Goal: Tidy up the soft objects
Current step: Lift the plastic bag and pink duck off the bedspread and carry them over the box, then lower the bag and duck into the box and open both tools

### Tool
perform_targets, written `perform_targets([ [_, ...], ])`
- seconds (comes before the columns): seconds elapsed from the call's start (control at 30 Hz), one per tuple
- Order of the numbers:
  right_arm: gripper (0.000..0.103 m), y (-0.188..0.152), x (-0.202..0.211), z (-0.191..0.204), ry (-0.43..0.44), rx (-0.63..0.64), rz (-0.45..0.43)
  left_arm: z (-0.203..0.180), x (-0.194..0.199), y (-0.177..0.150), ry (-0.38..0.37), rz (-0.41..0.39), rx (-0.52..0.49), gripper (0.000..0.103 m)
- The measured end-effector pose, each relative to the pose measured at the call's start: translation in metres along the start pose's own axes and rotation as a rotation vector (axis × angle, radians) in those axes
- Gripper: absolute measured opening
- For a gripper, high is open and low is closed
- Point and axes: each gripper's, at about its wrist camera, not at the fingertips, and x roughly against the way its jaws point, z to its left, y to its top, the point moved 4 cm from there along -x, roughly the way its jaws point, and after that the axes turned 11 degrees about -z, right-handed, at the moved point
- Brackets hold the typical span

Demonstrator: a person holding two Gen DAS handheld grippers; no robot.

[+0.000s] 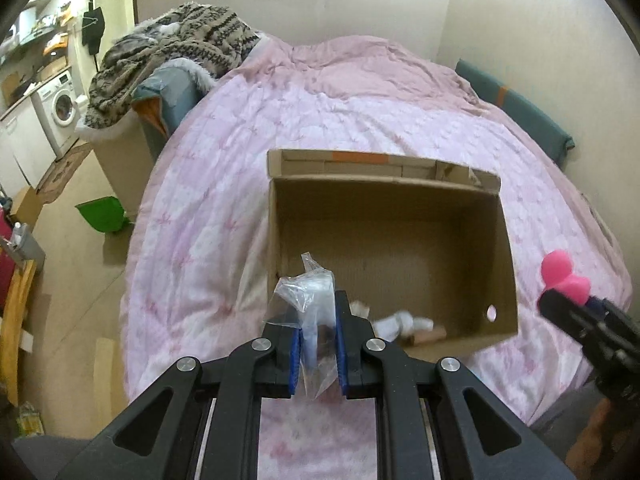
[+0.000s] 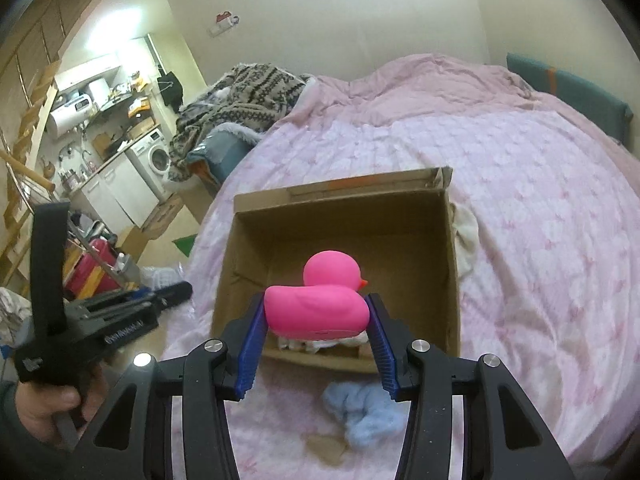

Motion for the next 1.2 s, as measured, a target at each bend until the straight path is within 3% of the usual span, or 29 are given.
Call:
perform_targets([
  [0.2,0.051,-0.004,-0.031,-0.023,-0.049,0.002,0.035,-0.007,-0.038,0.005,0.026,0.002,-0.05,0.013],
  [0.3,0.051,-0.016,-0.045,-0.04,-0.079,-0.05,0.064,-0.001,-0.058,-0.006,-0.018,0.022,0.008,0.013],
  [0.43,0.051,-0.029,-0.058,-0.053,-0.111,-0.077,0.117,0.004,-0.076,-0.021,0.011,0.067,0.025,0.013],
  [0.7,0.051,-0.045,-0.077,-0.054,-0.123,-0.069,0.204,0.016,-0.085,-0.031,0.02,0.088,0.06,0.013],
  [0.83,0.051,-0.053,-0.085,-0.047,-0.106,-0.059,0.245,0.009,-0.082,-0.03,0.042,0.051,0.024,0.013],
  [1.2,0.051,-0.067,-0.093,-0.047,-0.095,-0.063,0.323,-0.017,-0.089,-0.044,-0.009,0.084,-0.08,0.013],
])
